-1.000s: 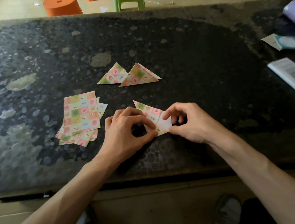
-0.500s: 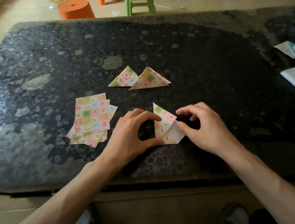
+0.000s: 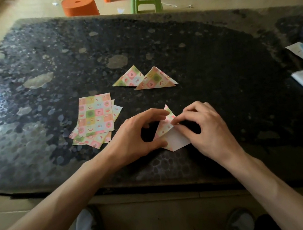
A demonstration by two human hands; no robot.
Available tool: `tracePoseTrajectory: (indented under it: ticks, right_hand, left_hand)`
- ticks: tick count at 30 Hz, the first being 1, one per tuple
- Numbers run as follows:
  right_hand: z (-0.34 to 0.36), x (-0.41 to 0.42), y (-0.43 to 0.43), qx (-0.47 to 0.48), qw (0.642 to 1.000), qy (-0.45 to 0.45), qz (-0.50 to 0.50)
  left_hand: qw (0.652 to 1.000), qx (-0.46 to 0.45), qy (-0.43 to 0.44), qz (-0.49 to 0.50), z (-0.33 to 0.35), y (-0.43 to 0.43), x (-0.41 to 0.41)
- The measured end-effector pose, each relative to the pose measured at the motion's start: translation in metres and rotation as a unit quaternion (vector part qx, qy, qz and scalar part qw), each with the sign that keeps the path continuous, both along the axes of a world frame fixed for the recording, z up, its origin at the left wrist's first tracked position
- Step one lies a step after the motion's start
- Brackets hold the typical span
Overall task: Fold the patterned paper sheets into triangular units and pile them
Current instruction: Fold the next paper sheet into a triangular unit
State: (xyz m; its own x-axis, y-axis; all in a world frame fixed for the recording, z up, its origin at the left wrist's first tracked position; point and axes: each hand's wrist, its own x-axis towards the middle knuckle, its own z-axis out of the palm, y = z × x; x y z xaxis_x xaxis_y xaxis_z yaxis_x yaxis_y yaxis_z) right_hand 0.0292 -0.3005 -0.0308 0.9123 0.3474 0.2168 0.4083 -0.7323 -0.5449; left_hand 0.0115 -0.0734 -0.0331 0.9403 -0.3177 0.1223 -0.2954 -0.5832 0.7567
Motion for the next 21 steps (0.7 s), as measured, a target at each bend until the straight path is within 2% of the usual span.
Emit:
tracePoseTrajectory:
  ticks: [6, 9, 13, 16, 18, 21]
  right_hand:
    - [0.003, -0.002, 0.005, 0.063, 0.998, 0.017, 0.01]
    - [0.003, -0.006, 0.007, 0.056, 0.997, 0.048, 0.025]
    - [0.001, -0.01, 0.007, 0.057, 0.994, 0.087, 0.029]
    - [0.001, -0.01, 0.005, -0.04, 0.998, 0.006, 0.042]
    - [0.001, -0.01, 0.004, -0.091, 0.991, -0.049, 0.088]
    - [0.0, -0.013, 0.004, -0.057, 0.985, -0.01, 0.16]
  left_hand:
    - [0.997, -0.004, -0.037, 0.064, -0.002, -0.007, -0.004]
    - [0.996, -0.012, -0.028, 0.08, 0.0, -0.008, -0.005]
    - [0.987, -0.091, 0.042, 0.124, 0.004, -0.009, -0.005]
    - [0.966, -0.167, 0.108, 0.163, 0.007, -0.009, -0.003]
    - [0.953, -0.189, 0.144, 0.189, 0.008, -0.009, -0.003]
    - [0.945, -0.191, 0.165, 0.208, 0.008, -0.009, -0.003]
